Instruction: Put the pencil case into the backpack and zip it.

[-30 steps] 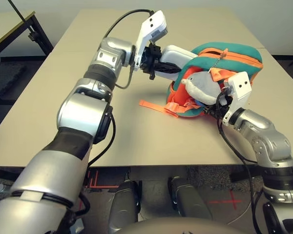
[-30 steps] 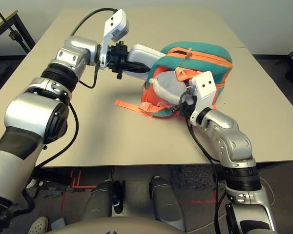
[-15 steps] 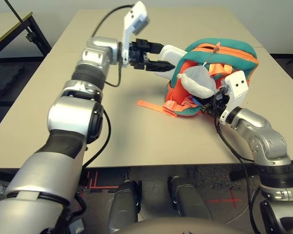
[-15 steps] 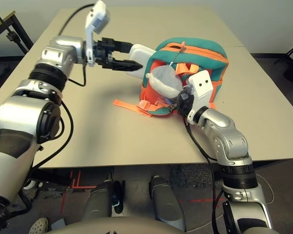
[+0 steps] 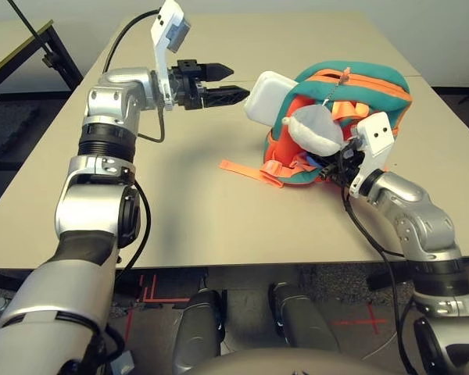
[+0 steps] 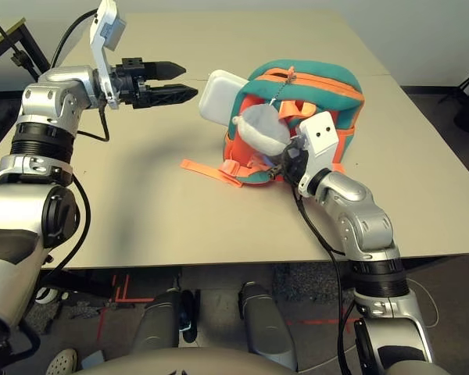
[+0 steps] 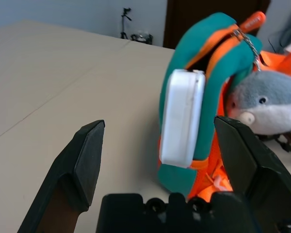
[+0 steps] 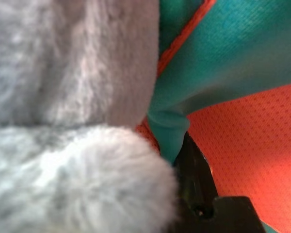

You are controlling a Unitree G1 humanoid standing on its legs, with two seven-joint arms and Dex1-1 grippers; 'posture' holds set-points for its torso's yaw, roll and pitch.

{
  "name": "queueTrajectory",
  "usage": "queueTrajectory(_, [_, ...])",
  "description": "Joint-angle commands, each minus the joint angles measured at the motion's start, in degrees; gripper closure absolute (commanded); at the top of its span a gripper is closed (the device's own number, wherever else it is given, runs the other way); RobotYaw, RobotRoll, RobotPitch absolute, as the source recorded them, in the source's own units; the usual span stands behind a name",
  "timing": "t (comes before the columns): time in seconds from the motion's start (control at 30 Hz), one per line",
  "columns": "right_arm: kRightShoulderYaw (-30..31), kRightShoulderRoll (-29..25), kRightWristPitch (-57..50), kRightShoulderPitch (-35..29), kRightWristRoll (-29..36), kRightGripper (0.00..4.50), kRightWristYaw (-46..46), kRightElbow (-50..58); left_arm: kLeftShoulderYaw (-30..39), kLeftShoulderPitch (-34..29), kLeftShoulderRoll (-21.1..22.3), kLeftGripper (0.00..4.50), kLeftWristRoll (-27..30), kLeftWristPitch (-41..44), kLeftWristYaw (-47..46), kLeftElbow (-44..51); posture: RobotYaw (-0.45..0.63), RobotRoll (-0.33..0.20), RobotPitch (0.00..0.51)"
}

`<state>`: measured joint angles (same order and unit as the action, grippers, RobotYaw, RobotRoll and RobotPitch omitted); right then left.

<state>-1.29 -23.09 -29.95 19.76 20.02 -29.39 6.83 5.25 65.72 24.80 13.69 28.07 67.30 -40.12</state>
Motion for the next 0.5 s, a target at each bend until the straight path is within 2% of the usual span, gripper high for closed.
queueTrajectory(0.03, [2.0, 0.3, -1.4, -0.7, -1.2, 4.35, -0.5, -2.3, 0.7, -1.8, -0.4, 0.35, 1.4, 2.1, -3.5, 2.4, -0.21, 0.0, 0.093])
queueTrajectory(0.1, [2.0, 0.2, -1.3, -0.6, -1.2, 4.35, -0.6, -2.4, 0.7, -2.2, -0.5, 0.96, 2.0, 3.3, -4.9, 3.0, -0.21, 0.0, 0.093])
queueTrajectory(0.23, [1.9, 0.0, -1.3, -0.6, -1.3, 4.35, -0.6, -2.4, 0.9, -2.6, -0.4, 2.46, 3.0, 4.5, -6.8, 3.7, -0.21, 0.0, 0.095])
queueTrajectory(0.37, [2.0, -0.1, -1.3, -0.8, -1.3, 4.35, -0.6, -2.2, 0.3, -3.5, -0.3, 4.2, 3.3, 4.7, -7.4, 4.3, -0.21, 0.0, 0.097])
queueTrajectory(0.4, [2.0, -0.1, -1.3, -0.8, -1.3, 4.35, -0.6, -2.2, 0.1, -3.6, -0.3, 4.47, 3.3, 4.8, -7.6, 4.3, -0.21, 0.0, 0.097])
queueTrajectory(0.5, [2.0, 0.0, -1.3, -0.9, -1.3, 4.35, -0.5, -2.2, -0.4, -3.9, -0.6, 4.5, 3.3, 4.8, -7.9, 4.0, -0.21, 0.0, 0.097])
